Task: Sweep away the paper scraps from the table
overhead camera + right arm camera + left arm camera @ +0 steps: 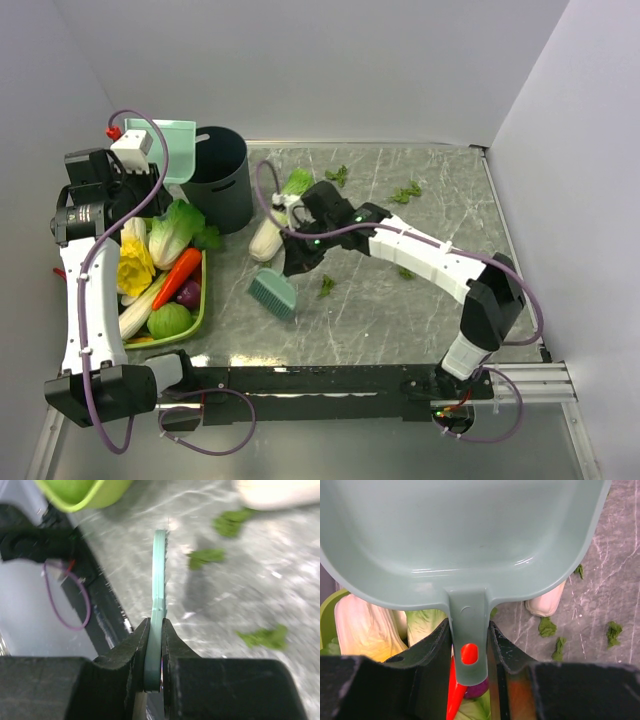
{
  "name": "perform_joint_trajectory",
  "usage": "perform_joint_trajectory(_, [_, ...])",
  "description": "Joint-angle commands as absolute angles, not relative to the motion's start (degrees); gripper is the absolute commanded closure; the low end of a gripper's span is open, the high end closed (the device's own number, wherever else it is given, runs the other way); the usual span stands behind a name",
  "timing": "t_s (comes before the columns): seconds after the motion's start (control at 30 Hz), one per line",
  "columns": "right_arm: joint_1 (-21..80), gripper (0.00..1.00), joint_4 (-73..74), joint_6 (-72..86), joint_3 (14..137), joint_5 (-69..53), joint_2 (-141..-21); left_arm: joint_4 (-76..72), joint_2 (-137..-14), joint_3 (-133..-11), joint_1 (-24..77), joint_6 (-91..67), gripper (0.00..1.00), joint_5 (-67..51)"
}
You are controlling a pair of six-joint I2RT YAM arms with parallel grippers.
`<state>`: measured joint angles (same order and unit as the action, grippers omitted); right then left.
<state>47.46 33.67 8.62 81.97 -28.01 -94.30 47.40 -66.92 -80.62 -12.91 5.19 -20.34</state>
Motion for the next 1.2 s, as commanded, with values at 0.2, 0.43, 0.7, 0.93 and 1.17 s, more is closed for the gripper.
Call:
perform_joint_trajectory(0.2, [47.12, 1.0, 30.95, 18.09, 88.42, -25.31, -103.52, 47.37, -63.11, -79.55, -12.48, 8.26, 0.99, -21.62])
perform_joint_trajectory(0.43, [41.59, 1.0, 30.23, 25.04, 87.54, -26.19, -108.02, 50.7, -60.91, -79.01, -11.69, 10.1, 0.99, -20.74])
perform_joint_trajectory(0.7, [31.04, 1.0, 33.48, 25.67, 77.53, -26.28, -101.35, 54.4, -60.56, -78.22, -7.13, 14.32, 0.99, -19.16])
perform_joint_trajectory(0.93, [24.79, 1.0, 39.11, 9.97, 74.26, -26.1, -90.72, 58.62, -62.66, -77.87, 5.16, 21.34, 0.99, -18.72])
perform_joint_trajectory(1.17, [24.79, 1.0, 41.56, 0.53, 79.18, -32.63, -82.01, 68.89, -67.32, -78.49, 12.56, 32.68, 0.99, -22.75])
